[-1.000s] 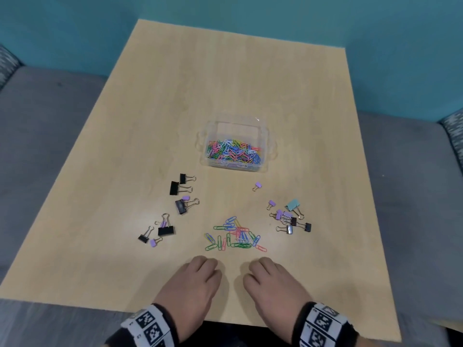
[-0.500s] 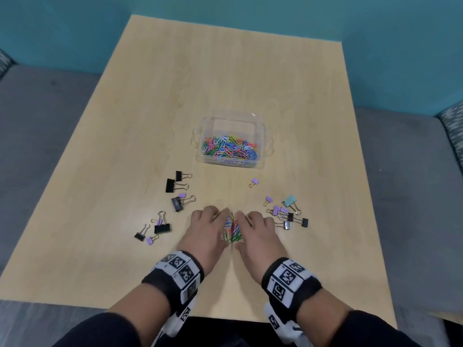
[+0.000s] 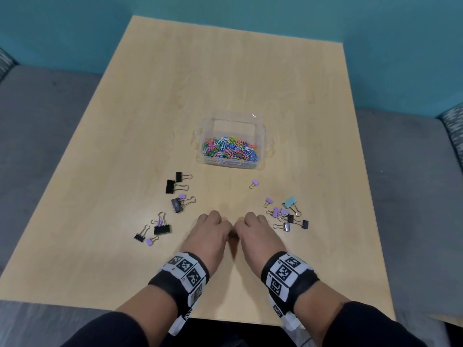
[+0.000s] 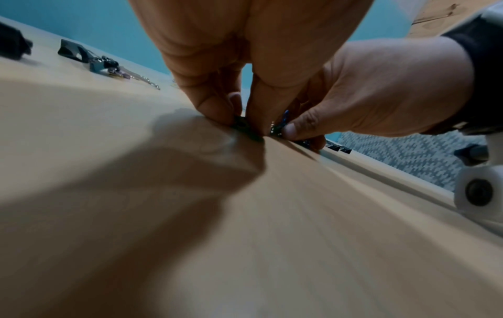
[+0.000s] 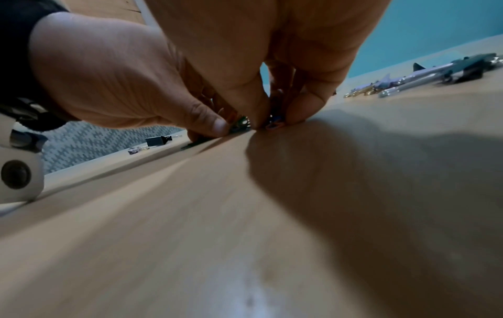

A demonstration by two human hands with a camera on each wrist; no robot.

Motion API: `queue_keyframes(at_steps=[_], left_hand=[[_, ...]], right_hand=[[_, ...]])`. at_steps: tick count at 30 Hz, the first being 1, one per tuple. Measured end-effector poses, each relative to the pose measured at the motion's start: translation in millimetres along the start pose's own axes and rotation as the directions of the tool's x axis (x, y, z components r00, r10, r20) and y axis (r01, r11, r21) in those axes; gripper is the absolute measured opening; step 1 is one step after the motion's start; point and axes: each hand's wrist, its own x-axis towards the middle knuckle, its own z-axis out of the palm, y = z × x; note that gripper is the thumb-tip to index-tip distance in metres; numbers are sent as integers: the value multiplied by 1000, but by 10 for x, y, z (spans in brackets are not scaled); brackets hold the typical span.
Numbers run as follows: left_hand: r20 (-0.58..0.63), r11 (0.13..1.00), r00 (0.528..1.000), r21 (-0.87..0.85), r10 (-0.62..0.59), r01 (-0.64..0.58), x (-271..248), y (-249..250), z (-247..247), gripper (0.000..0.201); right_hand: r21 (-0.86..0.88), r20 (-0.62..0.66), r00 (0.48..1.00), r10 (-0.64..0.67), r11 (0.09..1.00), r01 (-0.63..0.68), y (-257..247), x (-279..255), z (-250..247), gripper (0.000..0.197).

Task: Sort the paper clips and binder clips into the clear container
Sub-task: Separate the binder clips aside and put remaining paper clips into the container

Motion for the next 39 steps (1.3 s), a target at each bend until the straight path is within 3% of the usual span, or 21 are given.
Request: queue_keyframes(at_steps=[3, 7, 10, 13, 15, 21, 24, 27, 30, 32, 34, 36, 38, 39], left_hand=[[20, 1000, 999, 7, -27, 27, 8, -1, -5, 30], [62, 996, 995, -37, -74, 77, 30, -8, -44, 3], [85, 989, 989, -81, -119, 126, 47, -31, -75, 11], [110, 973, 981, -145, -162, 178, 68, -62, -103, 16], [129, 954, 973, -208, -191, 215, 77, -86, -118, 17], [161, 824, 948, -468, -275, 318, 165, -149, -396, 17], [18, 854, 966, -463, -259, 238, 445, -195, -705, 21], [-124, 928, 967, -332, -221, 169, 907, -247, -1048, 17], [-173, 958, 967, -252, -185, 138, 1313, -262, -1240, 11], [-162, 956, 970, -260, -182, 136, 1441, -245, -1259, 6], [-178, 956, 968, -264, -177, 127, 1426, -257, -1233, 20], [-257, 962, 957, -267, -132, 61, 1248, -278, -1172, 29], [-283, 981, 959, -185, -2, -52, 964, -283, -980, 29], [-224, 986, 971, -121, 83, -112, 817, -281, -841, 29]], right_hand=[[11, 9, 1000, -3, 1000, 3, 48, 4, 6, 40], [18, -2, 1000, 14, 1000, -14, 111, 27, 27, 28], [62, -29, 998, 49, 997, -47, 146, 55, 31, 32], [84, 47, 996, 82, 993, -86, 150, 85, -28, 13], [115, 79, 993, 90, 988, -99, 144, 94, -77, 12], [357, 88, 979, 182, 912, -202, 218, 166, -340, 11], [435, -28, 977, 213, 882, -180, 268, 407, -654, 9], [318, -164, 969, 188, 939, -128, 308, 795, -1024, 10], [227, -240, 957, 161, 968, -106, 300, 1197, -1274, 12], [225, -212, 962, 174, 966, -125, 281, 1364, -1341, 13], [209, -190, 964, 186, 967, -146, 279, 1357, -1337, 23], [158, -244, 961, 131, 983, -94, 287, 1157, -1267, 25], [112, -262, 964, 42, 994, -13, 298, 832, -1090, 25], [72, -214, 977, 11, 997, 5, 290, 651, -977, 25]])
